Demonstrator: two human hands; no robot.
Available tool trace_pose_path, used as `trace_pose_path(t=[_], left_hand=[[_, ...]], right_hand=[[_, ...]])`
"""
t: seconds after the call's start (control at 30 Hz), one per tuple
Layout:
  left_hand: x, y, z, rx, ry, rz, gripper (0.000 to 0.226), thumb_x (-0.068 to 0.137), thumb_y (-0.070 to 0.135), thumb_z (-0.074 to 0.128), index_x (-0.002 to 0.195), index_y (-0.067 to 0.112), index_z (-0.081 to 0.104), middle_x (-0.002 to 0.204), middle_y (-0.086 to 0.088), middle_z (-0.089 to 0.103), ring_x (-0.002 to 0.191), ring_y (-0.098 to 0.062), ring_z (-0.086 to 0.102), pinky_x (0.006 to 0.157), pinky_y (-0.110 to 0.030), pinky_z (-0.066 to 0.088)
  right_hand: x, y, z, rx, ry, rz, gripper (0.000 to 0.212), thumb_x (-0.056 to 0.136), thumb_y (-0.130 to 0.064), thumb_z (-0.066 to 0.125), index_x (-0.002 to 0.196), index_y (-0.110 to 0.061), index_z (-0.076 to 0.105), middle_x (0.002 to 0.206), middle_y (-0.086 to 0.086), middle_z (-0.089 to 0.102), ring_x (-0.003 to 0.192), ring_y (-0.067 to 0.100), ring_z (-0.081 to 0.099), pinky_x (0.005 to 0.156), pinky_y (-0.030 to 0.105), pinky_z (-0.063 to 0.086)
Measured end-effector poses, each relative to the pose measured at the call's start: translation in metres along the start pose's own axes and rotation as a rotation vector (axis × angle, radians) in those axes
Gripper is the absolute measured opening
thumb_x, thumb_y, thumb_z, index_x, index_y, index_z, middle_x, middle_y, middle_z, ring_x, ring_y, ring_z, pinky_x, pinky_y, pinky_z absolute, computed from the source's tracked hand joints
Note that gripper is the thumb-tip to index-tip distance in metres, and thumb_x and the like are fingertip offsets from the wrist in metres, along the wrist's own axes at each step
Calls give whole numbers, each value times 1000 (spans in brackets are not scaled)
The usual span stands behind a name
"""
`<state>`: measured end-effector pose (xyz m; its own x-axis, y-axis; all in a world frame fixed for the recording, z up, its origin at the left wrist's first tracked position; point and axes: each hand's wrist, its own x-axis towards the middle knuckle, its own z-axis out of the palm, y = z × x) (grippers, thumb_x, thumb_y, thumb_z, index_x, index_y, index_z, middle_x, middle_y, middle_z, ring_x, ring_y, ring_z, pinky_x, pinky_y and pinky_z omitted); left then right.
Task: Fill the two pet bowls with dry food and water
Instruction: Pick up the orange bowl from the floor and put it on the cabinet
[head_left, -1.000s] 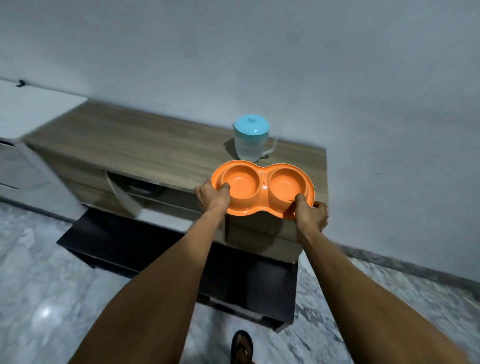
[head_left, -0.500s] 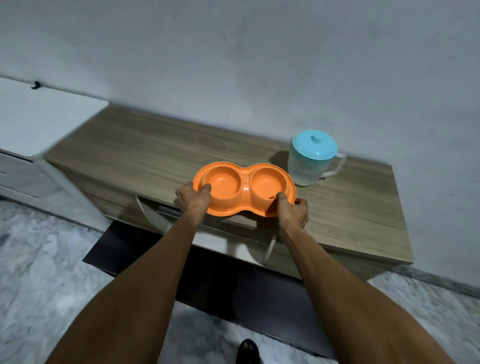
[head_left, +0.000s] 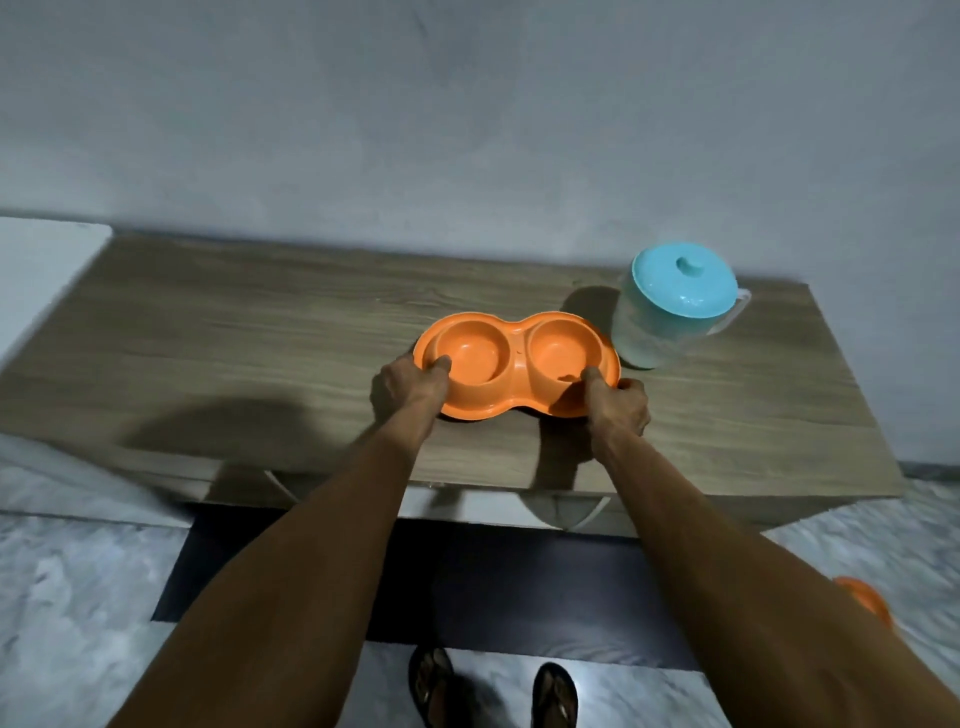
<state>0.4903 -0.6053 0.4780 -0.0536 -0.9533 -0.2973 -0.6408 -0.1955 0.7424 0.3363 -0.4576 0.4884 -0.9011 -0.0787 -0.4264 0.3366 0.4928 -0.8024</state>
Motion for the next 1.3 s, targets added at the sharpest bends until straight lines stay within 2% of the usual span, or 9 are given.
trace_pose_path(t=[0.17, 0.4, 0.6, 0.8, 1.0, 1.13, 1.3], left_hand=[[20, 0, 11, 60, -69, -12, 59, 65, 62, 62, 101, 18, 75, 100, -7, 75, 92, -33, 69, 84, -45, 57], [23, -2, 14, 69, -90, 0, 45, 76, 55, 68, 100, 17, 74, 98, -8, 75, 89, -32, 69, 84, -45, 58], [24, 1, 15, 98, -82, 25, 50, 75, 57, 67, 100, 14, 76, 99, -10, 74, 89, -33, 69, 81, -46, 58], [24, 0, 14, 121, -91, 31, 66, 67, 67, 60, 99, 12, 74, 103, -13, 73, 96, -35, 66, 84, -47, 57], [8, 0, -6, 130, -102, 36, 70, 76, 70, 58, 108, 9, 68, 113, -14, 68, 104, -36, 62, 88, -46, 54], [-5, -9, -28, 111, -77, 19, 68, 85, 61, 58, 129, 8, 60, 136, -15, 57, 124, -36, 52, 95, -40, 44], [-36, -26, -70, -23, -47, 0, 64, 92, 52, 55, 138, 8, 51, 148, -14, 43, 134, -35, 41, 107, -38, 35]], right_hand=[[7, 3, 7, -29, 43, 34, 60, 84, -46, 67, 130, -9, 55, 130, 18, 58, 119, 39, 55, 101, 48, 47], [9, 7, 11, -83, 48, 28, 57, 86, -46, 65, 130, -10, 57, 129, 16, 59, 118, 35, 56, 98, 44, 47], [13, 6, 15, -129, 48, 51, 59, 85, -51, 66, 128, -11, 58, 128, 16, 59, 114, 35, 58, 97, 47, 50], [12, 5, 14, -140, 45, 45, 62, 80, -55, 65, 123, -10, 63, 124, 16, 61, 110, 37, 59, 92, 51, 54], [-1, 12, 10, -112, 34, 34, 66, 81, -58, 62, 126, -10, 58, 125, 16, 58, 111, 36, 58, 92, 52, 55], [-21, 17, 5, -128, 25, -25, 60, 87, -51, 60, 129, -8, 57, 129, 17, 58, 116, 36, 56, 96, 43, 49], [-61, 25, -6, -120, -12, -127, 56, 89, -46, 59, 128, -6, 60, 131, 19, 60, 120, 38, 55, 95, 39, 44]])
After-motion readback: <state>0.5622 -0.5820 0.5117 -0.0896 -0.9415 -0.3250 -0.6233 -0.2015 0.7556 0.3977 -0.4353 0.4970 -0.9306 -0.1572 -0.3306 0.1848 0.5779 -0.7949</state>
